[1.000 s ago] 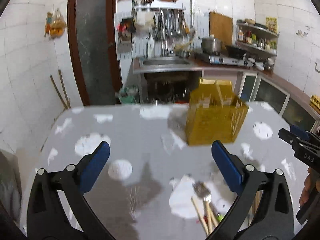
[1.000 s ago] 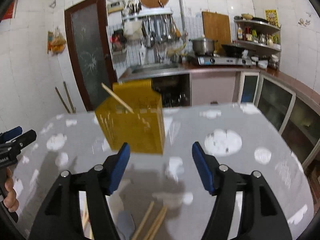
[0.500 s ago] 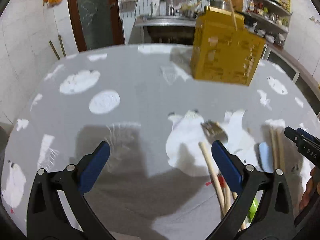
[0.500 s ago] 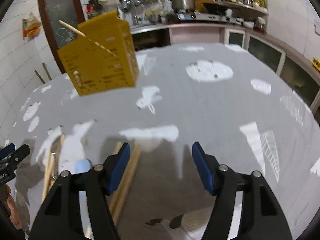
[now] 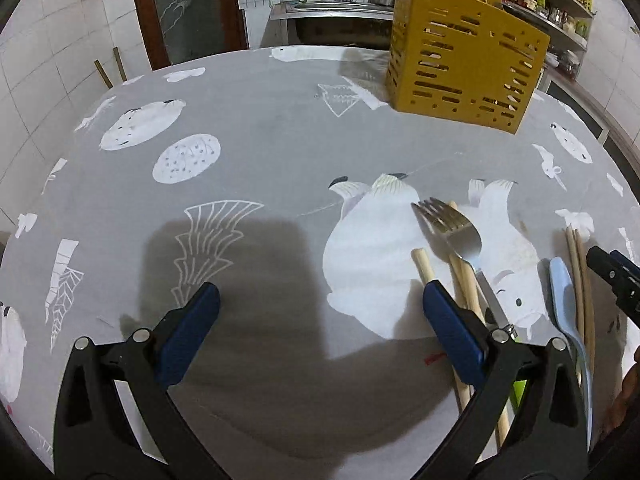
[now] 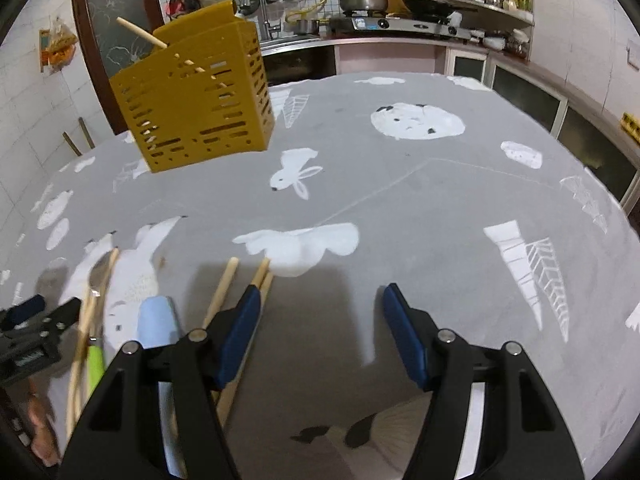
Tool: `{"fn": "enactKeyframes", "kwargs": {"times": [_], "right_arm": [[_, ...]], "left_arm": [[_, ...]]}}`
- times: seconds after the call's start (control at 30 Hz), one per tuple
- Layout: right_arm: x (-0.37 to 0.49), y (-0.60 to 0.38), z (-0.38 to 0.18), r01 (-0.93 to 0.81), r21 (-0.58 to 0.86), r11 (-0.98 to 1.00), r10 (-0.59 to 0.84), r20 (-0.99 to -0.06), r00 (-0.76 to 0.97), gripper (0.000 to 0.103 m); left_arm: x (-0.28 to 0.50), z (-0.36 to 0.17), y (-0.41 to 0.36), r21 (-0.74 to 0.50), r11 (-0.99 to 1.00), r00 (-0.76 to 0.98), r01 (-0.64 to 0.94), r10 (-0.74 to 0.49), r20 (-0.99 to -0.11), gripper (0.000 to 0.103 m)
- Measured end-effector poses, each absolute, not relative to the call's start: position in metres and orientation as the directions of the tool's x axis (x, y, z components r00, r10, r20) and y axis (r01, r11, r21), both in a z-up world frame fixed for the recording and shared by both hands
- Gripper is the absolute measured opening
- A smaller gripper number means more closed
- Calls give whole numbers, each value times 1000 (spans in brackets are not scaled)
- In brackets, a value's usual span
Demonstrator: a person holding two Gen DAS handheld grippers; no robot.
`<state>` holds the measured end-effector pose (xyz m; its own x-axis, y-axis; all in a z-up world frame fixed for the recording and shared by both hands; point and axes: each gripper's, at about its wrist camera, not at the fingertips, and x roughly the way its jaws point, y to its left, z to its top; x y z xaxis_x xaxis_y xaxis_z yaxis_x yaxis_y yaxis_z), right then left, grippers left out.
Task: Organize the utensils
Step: 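Bring both open tools back down to the remaining utensils on the table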
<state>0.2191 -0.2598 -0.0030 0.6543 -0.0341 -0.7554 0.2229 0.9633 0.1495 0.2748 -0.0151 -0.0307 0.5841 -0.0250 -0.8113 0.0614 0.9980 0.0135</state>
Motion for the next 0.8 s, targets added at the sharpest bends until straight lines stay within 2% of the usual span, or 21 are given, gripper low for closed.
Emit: {"fn": "enactKeyframes", "kwargs": {"times": [0.17,0.37,0.5,0.57,0.63,0.7,0.8], "right_arm": [[216,-252,-1,215,143,966,-33,-756,653,63],[215,-249,-5,221,110,969,-59,-765,641,58],[224,-241,-3,197,90,976,-55,-775,629,33],[229,-238,-3,195,87,977,-55,-781,622,25],[235,-239,-3,197,90,976,-52,-786,616,17],[239,-241,-3,204,107,973,-41,-790,611,14],[242,-244,-3,215,137,967,-22,-797,604,13]], "left_arm": [[274,-30,-15,9,998,588,61,-29,-808,98],[276,-32,-16,11,998,581,61,-27,-814,98],[280,-33,-16,6,999,564,40,-18,-825,98],[284,-32,-16,1,1000,545,25,-13,-838,95],[287,-29,-17,2,1000,535,14,-6,-845,81],[290,-26,-18,-11,1000,522,7,-13,-853,72],[293,-21,-21,-64,998,508,6,-58,-859,67]]}}
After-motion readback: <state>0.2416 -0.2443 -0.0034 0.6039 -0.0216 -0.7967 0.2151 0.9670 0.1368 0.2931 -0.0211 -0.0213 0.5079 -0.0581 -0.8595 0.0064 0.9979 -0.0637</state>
